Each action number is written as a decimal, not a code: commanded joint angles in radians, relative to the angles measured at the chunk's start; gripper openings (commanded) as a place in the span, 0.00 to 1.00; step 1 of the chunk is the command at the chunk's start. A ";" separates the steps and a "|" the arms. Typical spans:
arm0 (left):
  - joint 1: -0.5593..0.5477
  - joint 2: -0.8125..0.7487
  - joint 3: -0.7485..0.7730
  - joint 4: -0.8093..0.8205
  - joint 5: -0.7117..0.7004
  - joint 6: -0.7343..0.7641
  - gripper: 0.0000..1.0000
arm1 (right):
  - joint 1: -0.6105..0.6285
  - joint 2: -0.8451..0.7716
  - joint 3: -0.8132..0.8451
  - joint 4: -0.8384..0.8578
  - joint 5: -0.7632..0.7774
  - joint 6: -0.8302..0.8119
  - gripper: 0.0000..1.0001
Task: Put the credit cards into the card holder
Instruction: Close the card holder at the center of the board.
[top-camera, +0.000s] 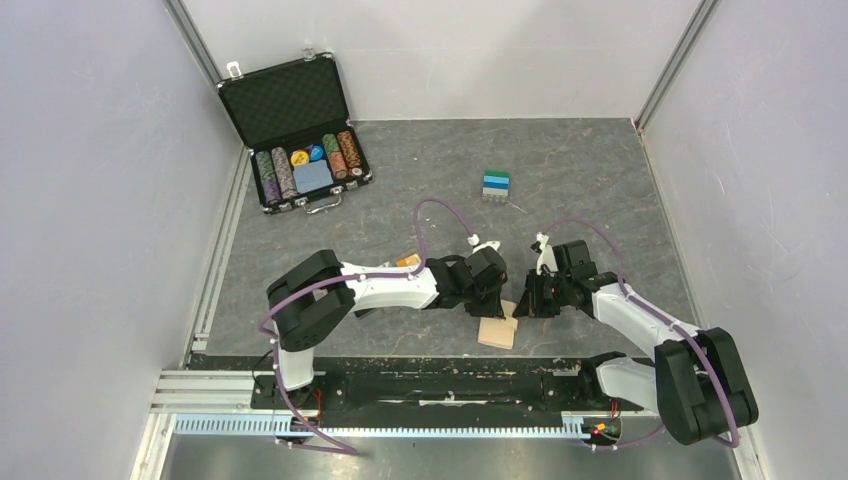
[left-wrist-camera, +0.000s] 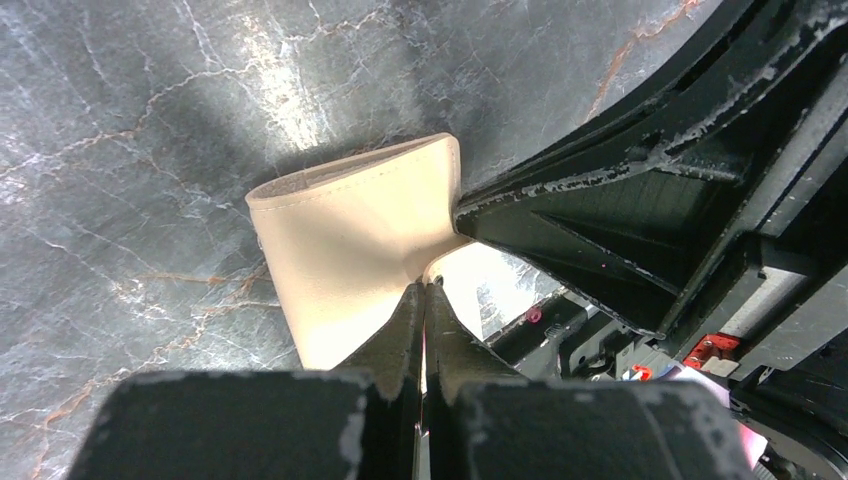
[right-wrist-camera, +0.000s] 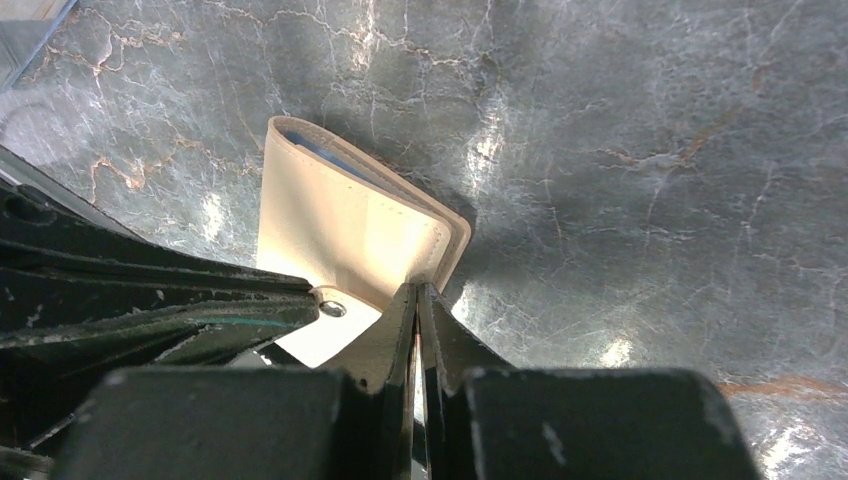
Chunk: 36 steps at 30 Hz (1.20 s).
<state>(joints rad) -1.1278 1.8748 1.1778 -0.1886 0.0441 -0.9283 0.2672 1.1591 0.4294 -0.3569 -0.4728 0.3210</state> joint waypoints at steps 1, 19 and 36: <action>0.013 -0.030 0.014 -0.008 -0.037 0.042 0.02 | 0.001 -0.019 0.011 -0.029 0.003 -0.020 0.05; 0.015 -0.009 -0.023 0.020 -0.007 0.022 0.02 | 0.000 -0.140 0.097 -0.048 0.012 -0.009 0.05; 0.015 0.008 -0.027 0.016 -0.010 0.013 0.02 | 0.022 -0.130 0.019 0.039 -0.072 0.025 0.00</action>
<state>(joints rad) -1.1168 1.8771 1.1545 -0.1802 0.0536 -0.9279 0.2756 1.0153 0.4667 -0.3683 -0.5186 0.3321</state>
